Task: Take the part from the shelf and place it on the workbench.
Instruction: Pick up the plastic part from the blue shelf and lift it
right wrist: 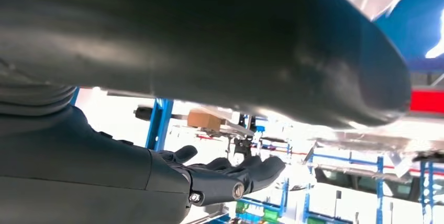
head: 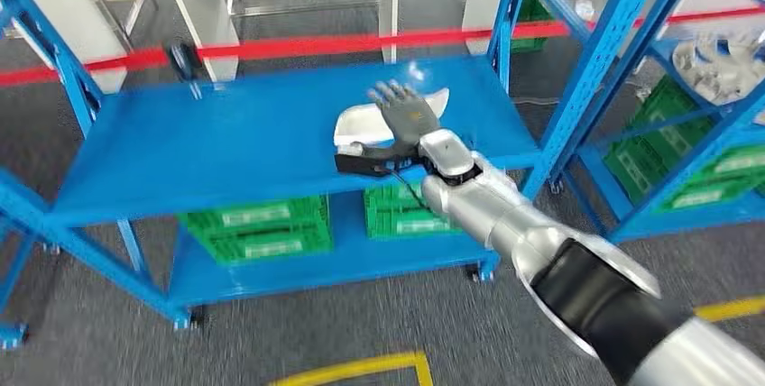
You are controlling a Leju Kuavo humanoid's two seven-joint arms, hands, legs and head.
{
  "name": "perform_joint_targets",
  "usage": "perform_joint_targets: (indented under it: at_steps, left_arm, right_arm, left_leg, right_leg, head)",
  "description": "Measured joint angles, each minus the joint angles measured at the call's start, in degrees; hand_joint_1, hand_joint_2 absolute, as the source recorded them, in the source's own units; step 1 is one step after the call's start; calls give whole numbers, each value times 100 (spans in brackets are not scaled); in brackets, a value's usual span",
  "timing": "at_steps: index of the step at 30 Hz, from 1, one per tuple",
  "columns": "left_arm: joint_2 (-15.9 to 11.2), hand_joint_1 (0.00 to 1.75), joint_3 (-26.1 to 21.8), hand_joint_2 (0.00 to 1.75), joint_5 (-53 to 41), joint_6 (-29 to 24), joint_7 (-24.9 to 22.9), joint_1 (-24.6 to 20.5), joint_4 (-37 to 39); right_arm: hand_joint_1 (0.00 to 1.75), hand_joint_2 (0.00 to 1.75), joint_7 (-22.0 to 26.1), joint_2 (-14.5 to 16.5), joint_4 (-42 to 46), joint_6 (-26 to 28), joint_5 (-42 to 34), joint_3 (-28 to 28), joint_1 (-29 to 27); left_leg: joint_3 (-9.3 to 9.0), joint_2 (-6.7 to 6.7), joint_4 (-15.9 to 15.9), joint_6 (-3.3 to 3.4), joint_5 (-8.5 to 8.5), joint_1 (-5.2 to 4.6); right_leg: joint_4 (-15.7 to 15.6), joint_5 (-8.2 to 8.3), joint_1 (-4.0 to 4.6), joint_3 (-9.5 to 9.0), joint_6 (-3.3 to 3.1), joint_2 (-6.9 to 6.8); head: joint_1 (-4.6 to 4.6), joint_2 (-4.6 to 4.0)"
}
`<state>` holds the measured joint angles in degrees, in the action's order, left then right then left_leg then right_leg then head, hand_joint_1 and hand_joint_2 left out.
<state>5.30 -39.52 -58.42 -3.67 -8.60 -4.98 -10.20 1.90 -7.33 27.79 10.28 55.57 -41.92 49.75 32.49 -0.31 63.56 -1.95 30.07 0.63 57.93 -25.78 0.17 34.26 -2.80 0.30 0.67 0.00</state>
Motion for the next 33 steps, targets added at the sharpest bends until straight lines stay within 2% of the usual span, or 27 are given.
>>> perform_joint_targets:
  at_steps: [3, 4, 5, 6, 8, 9, 10, 11, 12, 14, 15, 16, 18, 19, 20, 21, 23, 24, 25, 26, 28, 30, 32, 33]
  left_arm:
    - [-1, 0, 0, 0, -27, 4, -9, -9, -1]
    - [-3, 0, 0, 0, -33, 4, -13, 0, -1]
    - [-6, 0, 0, 0, -36, 4, -16, 9, -1]
    - [-9, 0, 0, 0, -39, 4, -19, 16, -1]
    - [-15, 0, 0, 0, -42, 4, -16, 28, 1]
    - [-16, 0, 1, 0, -44, 5, -14, 30, 3]
    - [-16, 0, 1, 0, -45, 5, -8, 29, 3]
    - [-15, 0, 2, 0, -46, 5, -1, 26, 4]
    - [-13, 0, 2, 0, -49, 5, 12, 17, 2]
    - [-7, 0, 2, 0, -51, 2, 37, 3, -1]
    - [-6, 0, 2, 0, -52, -1, 48, -8, -3]
    - [-7, 0, 2, 0, -52, -3, 53, -19, -4]
    - [-10, 0, 2, 0, -52, -6, 70, -30, -8]
    - [-10, 0, 2, 0, -52, -4, 79, -24, -8]
    - [-9, 0, 2, 0, -53, -2, 87, -16, -8]
    - [-8, 0, 2, 0, -54, 0, 91, -8, -8]
    - [-7, 0, 2, 0, -62, 3, 97, -4, -7]
    - [-9, 0, 2, 0, -71, 4, 99, -7, -7]
    - [-12, 0, 2, 0, -81, 5, 98, -11, -8]
    - [-16, 0, 2, 0, -91, 5, 97, -10, -10]
    - [-34, 0, 2, 0, -102, 7, 95, -3, -13]
    - [-43, 0, 2, 0, -106, 8, 93, -1, -12]
    - [-41, 0, 2, 0, -108, 9, 91, -10, -12]
    - [-43, 0, 2, 0, -109, 9, 90, -13, -13]
  right_arm:
    - [0, 0, 2, -15, 11, 4, -8, 0, -53]
    - [0, 0, 2, -20, 13, 4, -12, 0, -91]
    - [0, 0, 2, -28, 16, 7, -16, 0, -124]
    - [0, 0, 2, -35, 21, 11, -23, 0, -146]
    - [0, 0, 4, -42, 38, 33, -39, 0, -165]
    - [0, 0, 6, -43, 45, 45, -48, 0, -170]
    - [0, 0, 8, -44, 56, 57, -54, 0, -176]
    - [0, 0, 9, -49, 67, 68, -60, 0, -178]
    - [0, 0, 9, -55, 83, 75, -64, 1, -179]
    - [0, 0, 23, -69, 118, 96, -76, 2, -188]
    - [0, 0, 39, -72, 131, 105, -85, 2, -194]
    - [0, 0, 62, -75, 137, 112, -95, 2, -209]
    - [0, 0, 131, -79, 142, 124, -133, 2, -267]
    - [0, 0, 176, -81, 152, 134, -164, 2, -315]
    - [0, 0, 227, -84, 171, 148, -204, 3, -368]
    - [0, 0, 280, -85, 200, 166, -252, 6, -415]
    - [0, 0, 392, -91, 286, 230, -356, 17, -503]
    - [0, 0, 443, -96, 343, 275, -406, 24, -545]
    - [0, 0, 486, -101, 419, 331, -456, 29, -593]
    - [0, 0, 518, -105, 517, 402, -499, 37, -646]
    - [0, 0, 552, -113, 756, 547, -574, 66, -740]
    - [0, 87, 568, -117, 1029, 649, -609, 87, -839]
    - [0, 175, 562, -116, 1331, 675, -613, 90, -964]
    - [0, 175, 549, -116, 1485, 672, -613, 90, -1032]
  left_leg:
    - [692, 4, 969, -56, 298, 9]
    - [870, 4, 1121, -67, 338, 9]
    - [964, 5, 1092, -69, 298, 9]
    - [962, 6, 865, -62, 144, 9]
    - [833, 17, 112, -22, -441, 5]
    - [757, 24, -201, 7, -670, -2]
    - [710, 29, -397, 39, -822, -8]
    - [679, 34, -486, 71, -860, -13]
    - [624, 33, -492, 107, -813, -12]
    - [510, 27, -536, 176, -770, 8]
    - [443, 20, -554, 204, -730, 20]
    - [385, 15, -570, 227, -682, 27]
    - [283, -2, -575, 244, -575, 30]
    - [222, -12, -574, 240, -515, 31]
    - [151, -20, -571, 231, -451, 34]
    - [74, -26, -565, 214, -386, 39]
    - [-78, -34, -545, 158, -254, 50]
    - [-127, -40, -538, 122, -198, 49]
    - [-153, -45, -542, 85, -155, 46]
    - [-159, -50, -540, 57, -122, 37]
    - [-181, -47, -564, 72, -89, 27]
    - [-245, -31, -603, 118, -79, 25]
    - [-296, -16, -664, 124, -69, 27]
    - [-319, -12, -692, 124, -64, 26]
  right_leg:
    - [-4, -152, 6, -153, -36, 8]
    - [-3, -214, 7, -220, -35, 15]
    - [-3, -280, 6, -298, -29, 20]
    - [-3, -349, 3, -389, -19, 24]
    - [3, -492, 1, -541, 17, 21]
    - [-2, -562, 8, -604, 45, 24]
    - [-22, -620, 18, -649, 78, 26]
    - [-19, -639, 27, -692, 113, 30]
    - [10, -626, 31, -706, 146, 37]
    - [314, -525, 24, -588, 209, 27]
    - [584, -504, 14, -427, 239, 21]
    - [901, -553, 0, -211, 271, 13]
    - [1452, -872, -31, 272, 317, 7]
    - [1568, -1024, -47, 456, 328, 5]
    - [1525, -1059, -62, 562, 334, 3]
    - [1315, -926, -74, 581, 340, 0]
    - [607, -291, -89, 467, 339, -14]
    - [315, -37, -80, 406, 320, -24]
    - [135, 140, -69, 361, 287, -30]
    - [78, 205, -61, 343, 249, -31]
    - [69, 217, -59, 312, 193, -9]
    - [69, 192, -55, 299, 161, 14]
    - [69, 161, -47, 282, 124, 24]
    - [69, 148, -45, 272, 108, 25]
  head:
    - [-14, -1]
    - [-16, -1]
    - [-16, 0]
    - [-15, 0]
    - [-20, 0]
    - [-24, 0]
    - [-28, 0]
    - [-29, 0]
    - [-26, 0]
    - [-17, -1]
    - [-11, -1]
    - [-5, -1]
    - [6, 0]
    - [9, -1]
    - [11, -1]
    - [11, -1]
    - [11, 0]
    - [16, 0]
    - [22, 0]
    - [27, -1]
    - [31, -1]
    - [30, 0]
    - [30, -1]
    - [30, -1]
